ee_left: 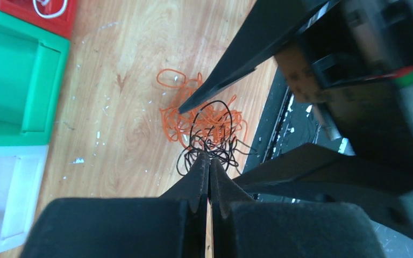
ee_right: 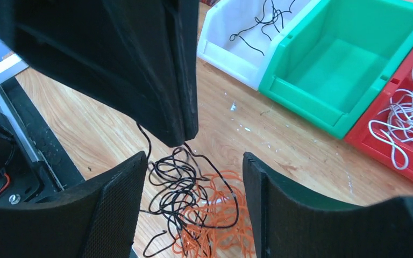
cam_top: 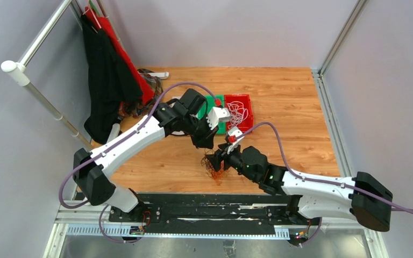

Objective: Untangle the cables

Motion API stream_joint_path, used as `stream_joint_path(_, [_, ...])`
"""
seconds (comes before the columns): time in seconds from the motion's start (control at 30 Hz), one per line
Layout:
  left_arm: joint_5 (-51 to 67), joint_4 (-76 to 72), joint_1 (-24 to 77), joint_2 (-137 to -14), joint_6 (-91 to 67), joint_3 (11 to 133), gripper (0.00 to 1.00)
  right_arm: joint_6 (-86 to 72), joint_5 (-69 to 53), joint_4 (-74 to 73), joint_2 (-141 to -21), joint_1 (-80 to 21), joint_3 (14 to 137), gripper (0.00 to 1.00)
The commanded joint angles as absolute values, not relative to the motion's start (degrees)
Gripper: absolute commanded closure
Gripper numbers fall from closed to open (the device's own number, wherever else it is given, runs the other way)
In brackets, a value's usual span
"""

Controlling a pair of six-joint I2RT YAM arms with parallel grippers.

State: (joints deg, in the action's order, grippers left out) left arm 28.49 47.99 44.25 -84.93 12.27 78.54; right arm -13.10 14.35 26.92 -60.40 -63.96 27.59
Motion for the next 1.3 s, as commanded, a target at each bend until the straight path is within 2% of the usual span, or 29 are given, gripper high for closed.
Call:
stream_joint_path(0.0, [31.2, 50.8, 43.8, -81.8, 10.7, 82.8, 0.99, -14.0, 17.1, 37.5, -63.9, -63.1, 27.8, 0.36])
stream_joint_path(0.27, [33.9, 52.6, 43.8, -80.2, 7.3, 86.9, 0.99, -18.9, 20.1, 45.6, -71.0, -60.5, 27.5, 0.41])
stream_joint_path(0.4, [36.0, 55.5, 43.5, -80.3, 8.2, 90.6, 0.99, -21.0, 20.1, 47.0, -74.6, -58.7, 26.4, 0.47])
stream_joint_path(0.53, [36.7, 60.1, 42.5, -81.7, 9.6, 99.0, 0.99, -23.6, 20.9, 47.4, -77.0, -57.2, 23.5, 0.54])
stream_joint_path(0.93, [31.9, 62.6, 39.0, -83.9, 12.6, 120.7, 1.0, -25.5, 22.4, 48.5, -77.2, -56.8, 16.4, 0.57])
stream_joint_path(1.07, [31.1, 62.7, 38.9, -83.6, 13.5, 122.0, 1.0, -24.3, 23.1, 48.0, -72.6, -56.9, 14.1, 0.58])
stream_joint_path(1.27, [29.1, 62.6, 38.9, -83.0, 15.7, 120.2, 1.0, -18.1, 21.9, 34.9, -55.2, -56.9, 18.0, 0.43])
